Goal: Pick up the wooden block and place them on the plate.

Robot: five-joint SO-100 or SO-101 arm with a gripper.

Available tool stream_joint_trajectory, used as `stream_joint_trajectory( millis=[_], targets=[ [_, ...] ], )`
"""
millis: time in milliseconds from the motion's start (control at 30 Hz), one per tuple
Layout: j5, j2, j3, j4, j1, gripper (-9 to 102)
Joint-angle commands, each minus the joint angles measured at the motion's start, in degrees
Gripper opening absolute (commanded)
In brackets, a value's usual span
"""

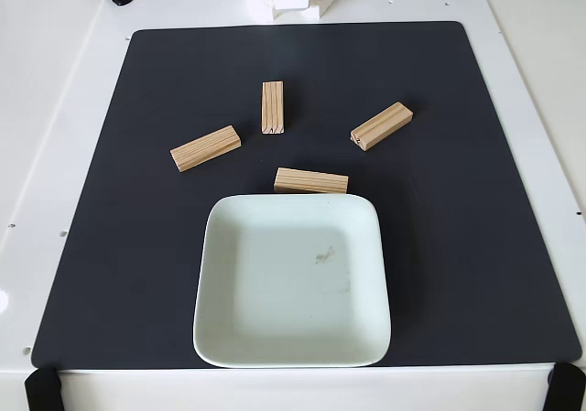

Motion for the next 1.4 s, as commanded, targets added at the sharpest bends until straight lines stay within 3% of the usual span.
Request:
stream_joint_trajectory(
  millis=[0, 133, 633, 967, 1367],
  targets=[
    [-0.5, -4.8, -9.6, 6.3, -0.1, 0],
    [-0.5, -9.6, -14.5, 11.9, -0.1, 0],
    [-3.5, -12.4, -14.8, 12.0, -0.3, 0],
    [-32.4, -18.7, -8.4, 11.2, 4.3, 0],
    [-90.4, -19.2, -0.8, 11.2, 8.1, 0]
  ],
)
